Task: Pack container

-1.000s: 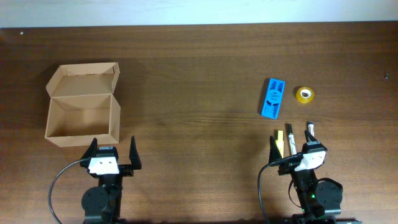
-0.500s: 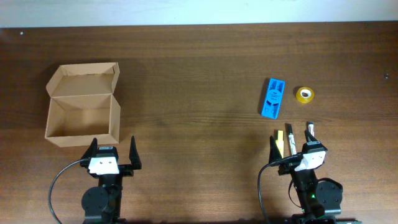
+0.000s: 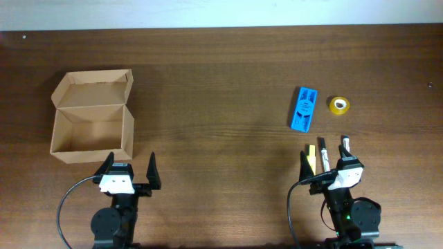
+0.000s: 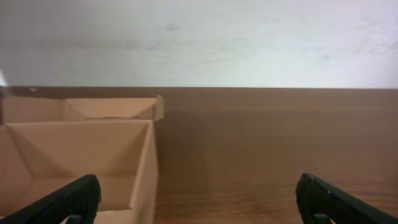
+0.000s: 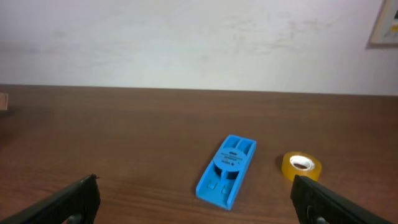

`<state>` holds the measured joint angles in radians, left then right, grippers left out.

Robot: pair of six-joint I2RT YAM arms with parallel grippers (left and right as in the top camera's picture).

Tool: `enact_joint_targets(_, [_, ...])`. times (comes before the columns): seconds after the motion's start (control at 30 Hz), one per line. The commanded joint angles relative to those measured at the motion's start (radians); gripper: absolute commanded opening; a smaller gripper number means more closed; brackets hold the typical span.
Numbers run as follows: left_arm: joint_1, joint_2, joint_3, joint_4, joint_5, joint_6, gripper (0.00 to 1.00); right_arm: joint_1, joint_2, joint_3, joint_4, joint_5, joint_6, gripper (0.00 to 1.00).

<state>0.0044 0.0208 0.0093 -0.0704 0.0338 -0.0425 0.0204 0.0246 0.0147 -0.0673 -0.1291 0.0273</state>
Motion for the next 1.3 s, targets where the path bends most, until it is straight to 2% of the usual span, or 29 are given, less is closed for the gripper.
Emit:
enact_joint_targets(0.0, [0.006,0.029,0.011,-0.015,0.061,-0.086,1.0,-0.006,0.03,0.0,0.0,0.048,0.018,0.99])
enact_joint_targets(0.17, [0.005,0.136,0.112,-0.03,-0.001,-0.088,1.0,-0.093,0.172,0.102,0.0,0.099,0.017,0.99])
enact_joint_targets(0.3, [0.005,0.309,0.263,-0.074,0.0,-0.063,1.0,-0.219,0.405,0.27,-0.015,0.055,0.01,0.99])
enact_joint_targets(0.37, [0.005,0.428,0.378,-0.119,0.008,-0.009,0.99,-0.294,0.554,0.406,-0.075,0.011,0.01,0.99])
enact_joint_targets(0.47, [0.005,0.607,0.592,-0.234,0.008,0.099,1.0,-0.385,0.763,0.642,-0.22,-0.026,-0.007,0.99])
enact_joint_targets(0.57, [0.005,0.79,0.816,-0.369,0.007,0.193,1.0,-0.419,0.939,0.908,-0.368,-0.025,-0.1,0.99])
enact_joint_targets(0.7, [0.005,1.077,1.139,-0.585,0.007,0.302,1.0,-0.457,1.136,1.203,-0.482,-0.025,-0.17,0.99])
enact_joint_targets(0.87, [0.005,1.375,1.439,-0.78,0.029,0.325,1.0,-0.529,1.347,1.45,-0.634,-0.027,-0.177,0.99])
enact_joint_targets(1.03, [0.005,1.545,1.578,-0.841,0.049,0.325,1.0,-0.572,1.484,1.498,-0.679,-0.043,-0.192,0.99])
enact_joint_targets(1.27, [0.005,1.582,1.579,-0.873,0.134,0.32,1.0,-0.616,1.602,1.498,-0.69,-0.032,-0.207,0.99])
